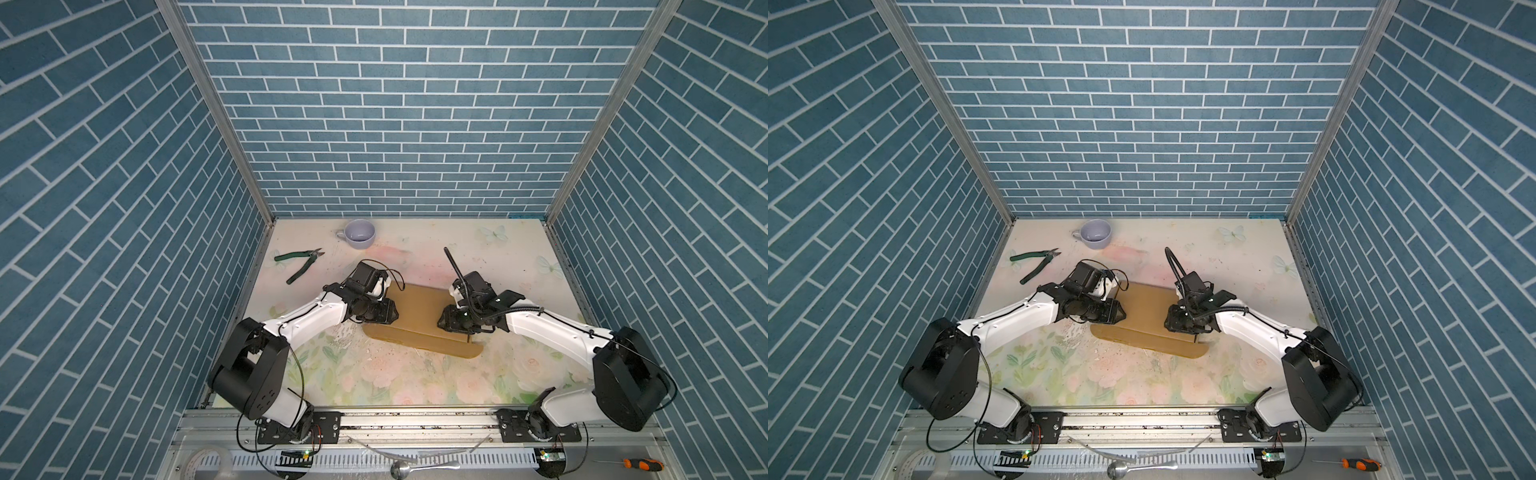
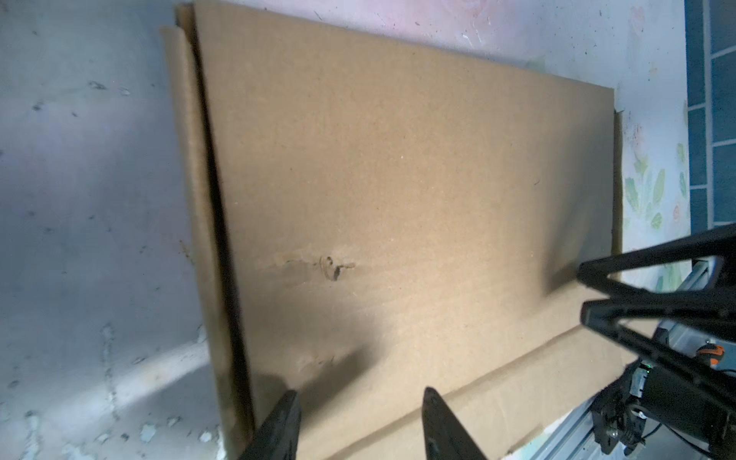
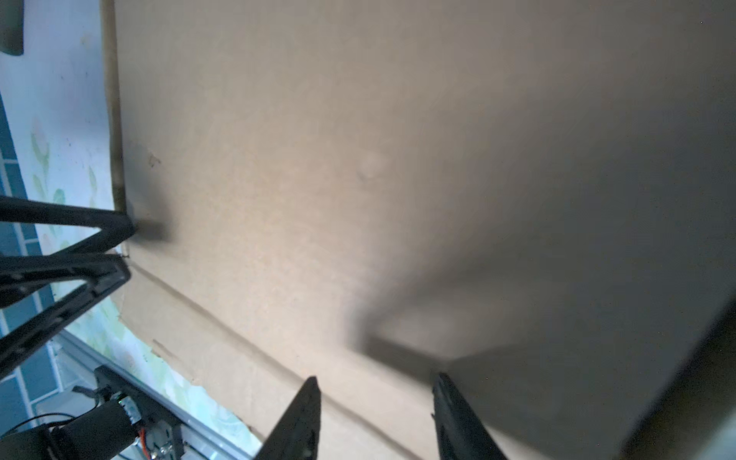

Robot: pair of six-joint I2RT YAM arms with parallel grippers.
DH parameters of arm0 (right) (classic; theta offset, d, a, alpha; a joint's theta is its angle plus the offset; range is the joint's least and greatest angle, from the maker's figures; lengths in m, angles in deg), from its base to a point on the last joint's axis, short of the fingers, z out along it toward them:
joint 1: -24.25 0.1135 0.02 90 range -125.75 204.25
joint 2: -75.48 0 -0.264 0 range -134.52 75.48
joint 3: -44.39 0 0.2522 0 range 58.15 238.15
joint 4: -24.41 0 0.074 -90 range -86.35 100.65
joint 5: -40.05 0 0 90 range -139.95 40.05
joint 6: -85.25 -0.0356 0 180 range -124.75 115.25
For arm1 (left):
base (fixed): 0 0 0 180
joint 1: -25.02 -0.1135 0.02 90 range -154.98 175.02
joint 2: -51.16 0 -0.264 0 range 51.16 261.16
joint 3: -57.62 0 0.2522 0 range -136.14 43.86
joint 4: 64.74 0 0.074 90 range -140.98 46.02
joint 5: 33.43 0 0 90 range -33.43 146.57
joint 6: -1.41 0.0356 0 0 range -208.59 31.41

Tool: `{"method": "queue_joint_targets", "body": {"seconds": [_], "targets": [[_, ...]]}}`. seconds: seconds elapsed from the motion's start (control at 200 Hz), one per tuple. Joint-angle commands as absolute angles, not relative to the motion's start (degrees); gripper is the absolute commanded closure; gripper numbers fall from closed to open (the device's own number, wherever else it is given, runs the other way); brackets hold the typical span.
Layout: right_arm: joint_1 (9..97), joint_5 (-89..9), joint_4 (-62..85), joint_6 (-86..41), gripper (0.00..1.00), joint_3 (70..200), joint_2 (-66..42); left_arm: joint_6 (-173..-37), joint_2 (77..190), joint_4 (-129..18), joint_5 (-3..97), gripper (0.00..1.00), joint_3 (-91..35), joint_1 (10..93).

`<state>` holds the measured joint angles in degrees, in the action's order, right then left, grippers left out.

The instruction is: Fold the paper box

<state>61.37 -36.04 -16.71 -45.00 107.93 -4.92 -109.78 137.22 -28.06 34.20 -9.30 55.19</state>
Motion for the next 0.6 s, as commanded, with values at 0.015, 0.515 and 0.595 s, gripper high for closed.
{"method": "queue_joint_targets", "body": {"seconds": [0.015, 0.515, 0.595], "targets": [[55.4, -39.8, -26.3, -42.8, 0.43, 108.0, 0.3, -108.0, 135.4, -24.6, 35.5, 0.4, -11.8, 52.4], [48.7, -32.2, -15.1, -44.0, 0.44, 108.3, -10.2, -108.9, 146.2, -34.2, 34.5, 0.41, -11.7, 50.9], [49.4, -31.1, -14.1, -44.1, 0.55, 108.7, -11.4, -109.6, 146.2, -35.1, 34.0, 0.5, -10.4, 51.4]]}}
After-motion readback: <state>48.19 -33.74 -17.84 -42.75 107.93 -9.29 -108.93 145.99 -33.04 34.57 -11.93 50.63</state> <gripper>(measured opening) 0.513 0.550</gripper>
